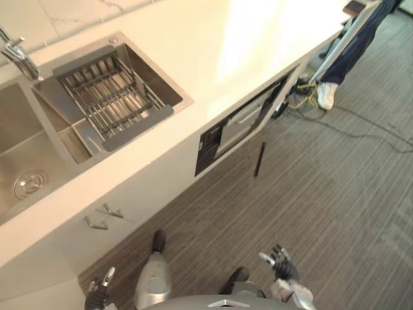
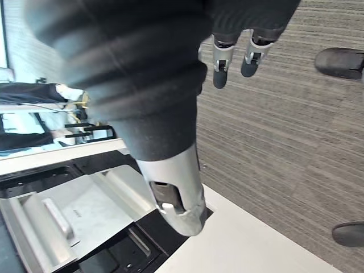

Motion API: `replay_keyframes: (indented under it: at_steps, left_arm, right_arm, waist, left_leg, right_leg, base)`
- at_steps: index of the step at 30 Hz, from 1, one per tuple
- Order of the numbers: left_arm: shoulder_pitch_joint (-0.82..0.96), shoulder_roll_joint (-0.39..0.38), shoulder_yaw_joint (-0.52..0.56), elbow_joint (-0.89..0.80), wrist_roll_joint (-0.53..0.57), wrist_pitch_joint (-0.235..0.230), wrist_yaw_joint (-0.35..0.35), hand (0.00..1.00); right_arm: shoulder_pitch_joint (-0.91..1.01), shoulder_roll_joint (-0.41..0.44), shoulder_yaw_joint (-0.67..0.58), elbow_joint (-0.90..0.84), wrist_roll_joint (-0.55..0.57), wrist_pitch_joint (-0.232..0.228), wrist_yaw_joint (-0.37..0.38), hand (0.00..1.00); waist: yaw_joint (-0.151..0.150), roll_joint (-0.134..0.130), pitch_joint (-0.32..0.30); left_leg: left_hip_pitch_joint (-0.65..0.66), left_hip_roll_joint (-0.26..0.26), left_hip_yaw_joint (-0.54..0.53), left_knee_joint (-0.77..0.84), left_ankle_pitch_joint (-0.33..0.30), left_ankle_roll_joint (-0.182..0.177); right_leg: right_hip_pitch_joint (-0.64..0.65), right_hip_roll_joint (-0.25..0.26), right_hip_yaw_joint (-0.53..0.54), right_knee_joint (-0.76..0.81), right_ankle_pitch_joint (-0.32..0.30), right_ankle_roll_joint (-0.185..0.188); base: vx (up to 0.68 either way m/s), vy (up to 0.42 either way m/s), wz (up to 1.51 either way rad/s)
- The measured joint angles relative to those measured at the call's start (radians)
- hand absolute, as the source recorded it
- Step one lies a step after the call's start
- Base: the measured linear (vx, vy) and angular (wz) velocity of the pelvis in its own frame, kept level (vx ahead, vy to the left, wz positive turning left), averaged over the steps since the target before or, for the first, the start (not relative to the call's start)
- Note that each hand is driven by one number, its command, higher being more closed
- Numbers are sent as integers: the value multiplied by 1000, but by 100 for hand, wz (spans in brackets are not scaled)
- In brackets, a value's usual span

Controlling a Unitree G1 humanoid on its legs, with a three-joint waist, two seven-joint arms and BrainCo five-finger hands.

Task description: Walk over to the sink, pick up the cup, carry it to the dishwasher, place the cup inside the dishwasher, then close the dishwasher door

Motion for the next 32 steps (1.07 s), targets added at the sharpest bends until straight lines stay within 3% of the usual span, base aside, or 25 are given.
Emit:
replay_keyframes:
  at_steps: [5, 8, 9, 10, 11, 12, 13, 14, 15, 16, 17, 18, 19, 21, 22, 26, 28, 31, 32]
  left_arm:
    - [-1, 1, -2, 30, 74, 0, 10, 0]
    - [1, 1, -4, 60, 150, 2, 6, 0]
    - [1, 2, -5, 67, 174, 3, 5, 0]
    - [1, 2, -5, 70, 184, 4, 4, 0]
    - [3, 7, -9, 71, 196, 8, 3, 0]
    - [5, 14, -20, 70, 202, 10, 3, 0]
    - [2, 24, -47, 70, 203, 14, 5, 0]
    - [0, 41, -86, 59, 212, 15, 5, 0]
    - [-7, 55, -90, 42, 222, 24, 11, 0]
    - [-17, 61, -88, 41, 223, 31, 17, 0]
    - [-43, 63, -88, 42, 235, 50, 28, 0]
    - [-63, 59, -88, 42, 250, 58, 33, 0]
    - [-90, 56, -69, 47, 280, 74, 33, 0]
    - [-91, 37, -40, 37, 301, 79, 33, 0]
    - [-99, 10, -12, 32, 306, 83, 38, 0]
    - [-88, -10, 7, 29, 318, 88, 53, 0]
    - [-83, -21, 35, 24, 293, 90, 59, 0]
    - [-66, -29, 47, 29, 221, 102, 75, 0]
    - [-64, -31, 55, 41, 197, 111, 74, 0]
  right_arm:
    - [2, -1, -10, -1, 47, -22, 75, 0]
    - [4, -1, -56, -1, 61, -21, 119, 0]
    - [7, -1, -80, -1, 61, -17, 131, 0]
    - [11, -2, -89, -2, 61, -16, 134, 0]
    - [15, -4, -98, -2, 58, -11, 141, 0]
    - [17, -3, -98, -2, 54, -10, 147, 0]
    - [17, -5, -97, -2, 35, -9, 160, 0]
    - [18, -5, -78, -3, 21, -9, 163, 0]
    - [26, 4, -58, -5, 16, -10, 164, 0]
    - [26, 8, -44, -10, 15, -12, 164, 0]
    - [26, 10, -22, -10, 6, -18, 163, 0]
    - [28, 11, -16, -10, -2, -18, 163, 0]
    - [39, 15, -7, -10, -14, -17, 160, 0]
    - [63, 27, -8, -14, -21, -16, 158, 0]
    - [58, 32, -6, -20, -23, -16, 152, 0]
    - [70, 91, 10, -50, -66, -8, 151, 0]
    - [68, 121, 16, -53, -93, -8, 151, 0]
    - [72, 131, 46, -50, -101, 3, 150, 0]
    - [72, 135, 50, -50, -117, 8, 150, 0]
  waist:
    - [0, -36, -31]
    - [4, -58, -36]
    - [2, -80, -33]
    - [1, -83, -34]
    - [-1, -88, -32]
    - [-5, -94, -29]
    - [-24, -97, -27]
    - [-37, -69, -22]
    - [-37, -66, -23]
    - [-39, -67, -22]
    - [-52, -73, -19]
    - [-56, -83, -15]
    - [-76, -108, -9]
    - [-73, -112, -25]
    - [-66, -91, -18]
    - [-58, -68, -27]
    - [-39, -72, -43]
    - [-26, -64, -69]
    - [-27, -76, -90]
  left_leg:
    - [20, -12, -22, 0, -5, 2]
    - [38, -45, -23, 0, -18, 20]
    - [57, -67, -13, 2, -25, 34]
    - [66, -76, -6, 7, -29, 39]
    - [90, -102, -7, 0, -41, 59]
    - [99, -113, -22, 0, -47, 67]
    - [110, -120, -53, 1, -50, 74]
    - [121, -92, -89, 1, -52, 77]
    - [121, -52, -119, 6, -57, 71]
    - [121, -38, -138, 6, -59, 69]
    - [119, -31, -175, 6, -60, 66]
    - [120, -43, -194, 6, -62, 64]
    - [120, -94, -213, 1, -68, 65]
    - [122, -89, -146, 36, -77, 68]
    - [101, -93, -131, 98, -109, 62]
    - [80, -101, -100, 191, -169, 68]
    - [106, -95, -87, 159, -165, 75]
    - [162, -94, -80, 68, -126, 86]
    - [186, -94, -79, 26, -103, 91]
  right_leg:
    - [31, -14, -24, 22, -22, 6]
    - [30, -76, -28, 120, -84, -30]
    - [29, -107, -29, 159, -116, -76]
    - [31, -122, -22, 178, -133, -106]
    - [42, -142, 23, 239, -177, -224]
    - [43, -141, 77, 258, -174, -270]
    - [32, -139, 164, 310, -122, -283]
    - [-13, -98, 292, 379, -75, -253]
    - [-40, -3, 379, 351, -157, -169]
    - [-47, 54, 415, 319, -192, -151]
    - [-57, 148, 491, 238, -232, -141]
    - [-58, 194, 541, 183, -240, -138]
    - [-57, 215, 628, 158, -212, -124]
    - [-63, 199, 600, 193, -245, -108]
    - [-52, 190, 590, 202, -258, -102]
    - [25, 181, 553, 180, -240, -83]
    - [40, 180, 555, 179, -217, -62]
    - [46, 178, 558, 174, -195, -70]
    - [51, 177, 557, 173, -185, -74]
  base:
    - [-18, -19, 12]
    - [-4, 23, 23]
    - [21, 60, 31]
    - [106, 100, 29]
    - [103, 83, 23]
    - [89, 74, 48]
    - [120, 49, 77]
    - [151, 21, 84]
    - [181, -70, 64]
    - [108, -167, 62]
    - [91, -190, 68]
    - [44, -210, 113]
    - [33, -169, 105]
    - [137, -87, 65]
    - [186, -6, 13]
    - [177, 12, 28]
    - [108, 59, 16]
    - [77, 42, -2]
    - [39, 19, 0]
